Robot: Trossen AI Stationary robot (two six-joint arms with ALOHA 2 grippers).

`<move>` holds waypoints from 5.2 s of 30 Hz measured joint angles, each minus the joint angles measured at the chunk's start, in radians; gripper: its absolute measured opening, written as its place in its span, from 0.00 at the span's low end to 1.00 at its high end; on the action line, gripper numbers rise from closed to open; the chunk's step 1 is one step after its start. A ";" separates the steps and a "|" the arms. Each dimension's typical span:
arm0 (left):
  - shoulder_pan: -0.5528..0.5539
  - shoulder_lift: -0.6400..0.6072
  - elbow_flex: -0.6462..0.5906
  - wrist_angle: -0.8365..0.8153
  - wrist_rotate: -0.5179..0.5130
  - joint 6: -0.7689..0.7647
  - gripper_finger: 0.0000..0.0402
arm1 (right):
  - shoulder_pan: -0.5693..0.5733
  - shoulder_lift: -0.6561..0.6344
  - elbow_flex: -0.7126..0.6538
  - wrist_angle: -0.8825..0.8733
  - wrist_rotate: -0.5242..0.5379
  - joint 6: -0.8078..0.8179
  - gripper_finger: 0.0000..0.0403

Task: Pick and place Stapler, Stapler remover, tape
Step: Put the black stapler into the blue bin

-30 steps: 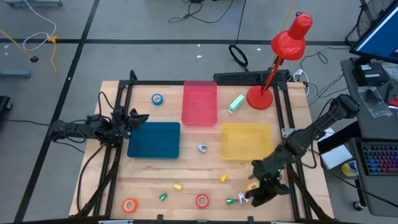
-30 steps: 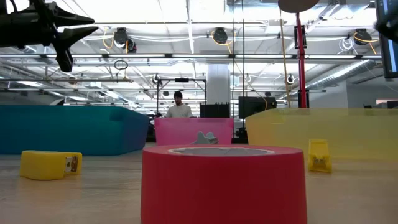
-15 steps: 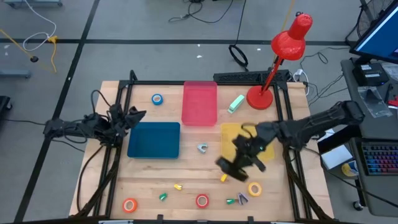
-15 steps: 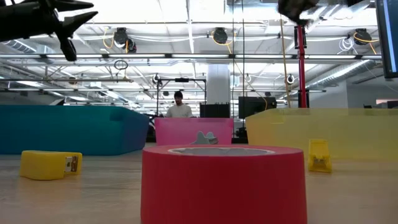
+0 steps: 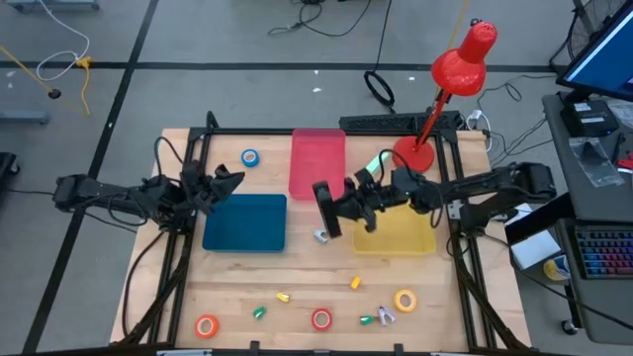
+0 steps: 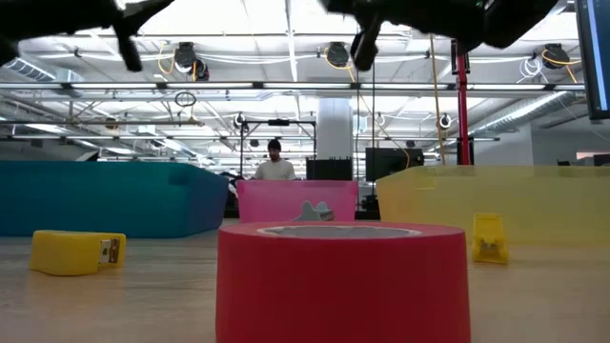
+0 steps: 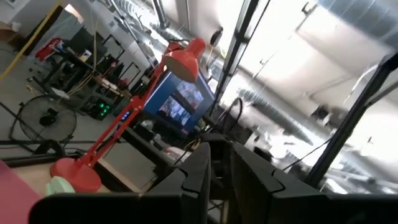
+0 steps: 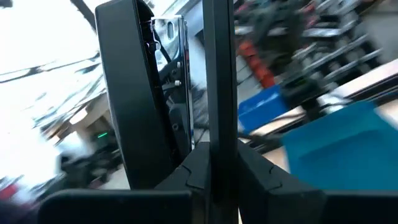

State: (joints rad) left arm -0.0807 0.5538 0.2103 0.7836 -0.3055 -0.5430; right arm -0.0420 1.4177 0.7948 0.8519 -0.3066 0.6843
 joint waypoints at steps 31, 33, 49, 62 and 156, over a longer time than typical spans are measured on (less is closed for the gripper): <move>-0.028 0.701 0.626 -0.436 -0.063 0.296 0.16 | -0.070 0.069 0.000 0.142 0.467 -0.388 0.09; -0.029 0.702 0.628 -0.460 -0.062 0.297 0.16 | -0.070 0.069 0.000 0.138 0.467 -0.394 0.09; -0.018 0.701 0.628 -0.520 -0.026 0.156 0.20 | -0.070 0.069 0.000 0.137 0.467 -0.413 0.09; -0.018 0.701 0.628 -0.518 -0.010 0.270 0.61 | -0.070 0.069 0.000 0.136 0.467 -0.405 0.09; -0.018 0.935 0.803 -0.456 -0.377 0.330 0.38 | 0.011 0.033 0.057 0.030 0.688 -0.472 0.46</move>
State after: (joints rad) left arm -0.0987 1.4887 1.0138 0.3279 -0.6830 -0.2133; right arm -0.0307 1.4506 0.8516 0.8816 0.3819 0.2125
